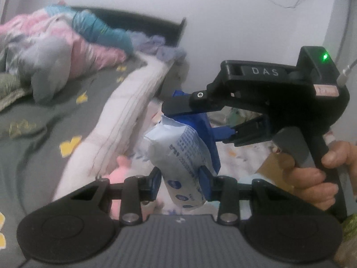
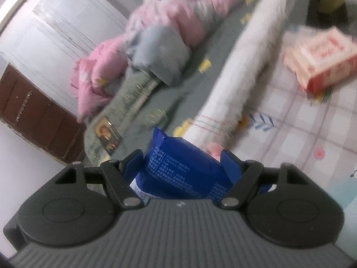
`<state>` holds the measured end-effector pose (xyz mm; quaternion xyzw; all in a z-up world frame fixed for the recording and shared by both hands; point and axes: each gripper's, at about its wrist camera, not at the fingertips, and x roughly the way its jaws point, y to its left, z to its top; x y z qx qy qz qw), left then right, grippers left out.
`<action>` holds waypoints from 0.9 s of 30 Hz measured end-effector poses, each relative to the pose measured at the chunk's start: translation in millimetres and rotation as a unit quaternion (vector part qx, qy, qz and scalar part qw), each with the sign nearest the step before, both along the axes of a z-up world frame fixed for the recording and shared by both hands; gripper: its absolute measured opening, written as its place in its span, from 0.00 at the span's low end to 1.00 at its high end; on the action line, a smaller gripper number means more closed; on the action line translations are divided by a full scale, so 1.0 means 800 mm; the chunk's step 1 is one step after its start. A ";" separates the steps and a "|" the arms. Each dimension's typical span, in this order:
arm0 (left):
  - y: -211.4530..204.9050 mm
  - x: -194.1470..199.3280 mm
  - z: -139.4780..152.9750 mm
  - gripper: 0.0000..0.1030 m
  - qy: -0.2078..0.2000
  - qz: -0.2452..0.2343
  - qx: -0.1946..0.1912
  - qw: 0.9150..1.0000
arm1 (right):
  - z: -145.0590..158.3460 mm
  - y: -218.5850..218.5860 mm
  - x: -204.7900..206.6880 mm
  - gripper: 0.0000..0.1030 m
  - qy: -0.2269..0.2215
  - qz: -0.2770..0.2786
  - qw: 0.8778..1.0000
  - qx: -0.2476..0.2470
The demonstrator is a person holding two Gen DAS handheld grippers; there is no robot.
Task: Organize soft objects
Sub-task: 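Carry the wipes pack with the right tool into the box and open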
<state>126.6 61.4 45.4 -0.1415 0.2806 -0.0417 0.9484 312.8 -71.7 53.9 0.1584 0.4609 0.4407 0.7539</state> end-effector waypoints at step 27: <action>-0.349 0.069 -0.023 0.41 0.160 -0.354 -0.005 0.921 | -0.027 -0.469 -0.192 0.75 0.125 -0.395 0.909 0.034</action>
